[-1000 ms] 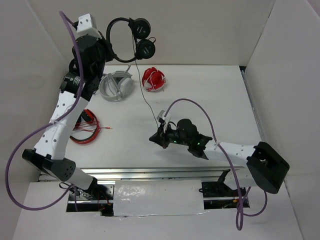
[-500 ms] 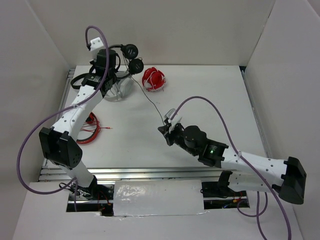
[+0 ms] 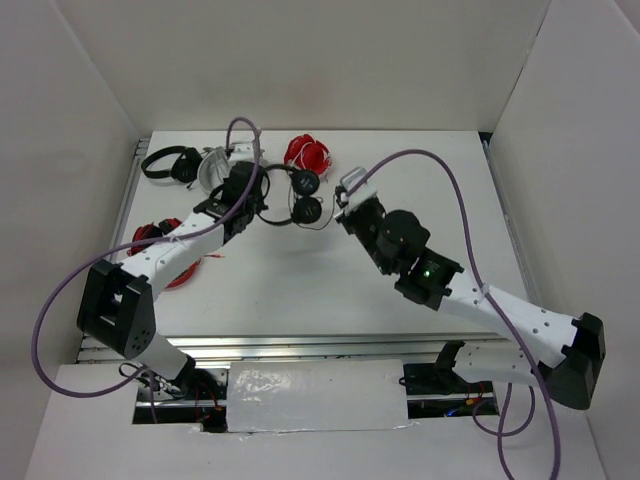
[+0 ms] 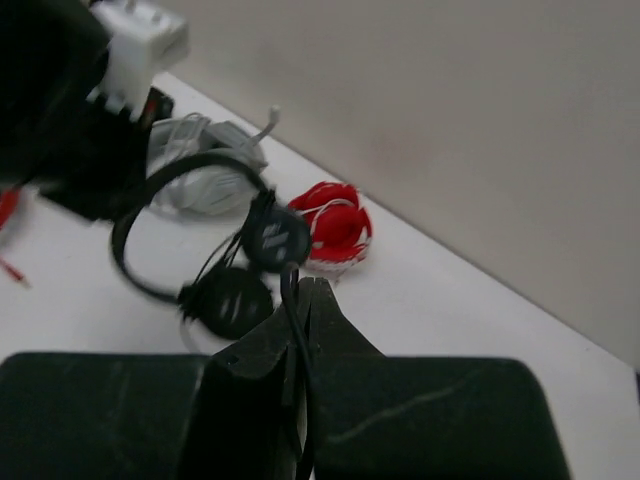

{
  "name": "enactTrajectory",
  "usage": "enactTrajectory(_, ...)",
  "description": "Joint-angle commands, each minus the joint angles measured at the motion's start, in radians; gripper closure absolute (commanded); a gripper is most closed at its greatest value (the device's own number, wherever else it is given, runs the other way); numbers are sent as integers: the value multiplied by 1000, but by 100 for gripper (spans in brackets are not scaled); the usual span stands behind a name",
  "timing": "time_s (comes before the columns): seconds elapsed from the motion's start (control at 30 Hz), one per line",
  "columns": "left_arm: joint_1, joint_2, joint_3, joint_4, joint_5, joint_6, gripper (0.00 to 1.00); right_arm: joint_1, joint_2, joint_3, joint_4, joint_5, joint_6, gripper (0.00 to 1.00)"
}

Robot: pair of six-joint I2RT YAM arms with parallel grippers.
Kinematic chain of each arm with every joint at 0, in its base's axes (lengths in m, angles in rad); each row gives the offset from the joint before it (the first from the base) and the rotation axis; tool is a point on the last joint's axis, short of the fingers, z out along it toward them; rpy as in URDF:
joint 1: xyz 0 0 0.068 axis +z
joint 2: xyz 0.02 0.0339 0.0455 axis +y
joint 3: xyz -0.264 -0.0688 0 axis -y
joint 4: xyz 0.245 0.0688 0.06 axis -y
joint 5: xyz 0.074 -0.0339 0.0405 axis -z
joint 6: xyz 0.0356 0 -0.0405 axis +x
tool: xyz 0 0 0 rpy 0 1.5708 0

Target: Wrap the headphones

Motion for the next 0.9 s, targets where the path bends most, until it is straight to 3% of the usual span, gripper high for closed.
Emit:
enactTrajectory(0.0,-66,-81,-74,164,140,27,100,-111,75,127,62,-84,-108,100)
enactTrajectory(0.1,-129,-78,-128,180,194,36,100,-186,123,216,5,-197,-103,100)
enactTrajectory(0.37,-272,-17,-90,98,188,90,100,-283,207,354,-50,-374,-50,100)
enactTrajectory(0.6,-287,-127,-158,137,275,93,100,-430,238,365,-79,-409,18,100)
enactTrajectory(0.87,-284,-286,-185,164,395,118,100,-605,287,221,-87,-758,143,100)
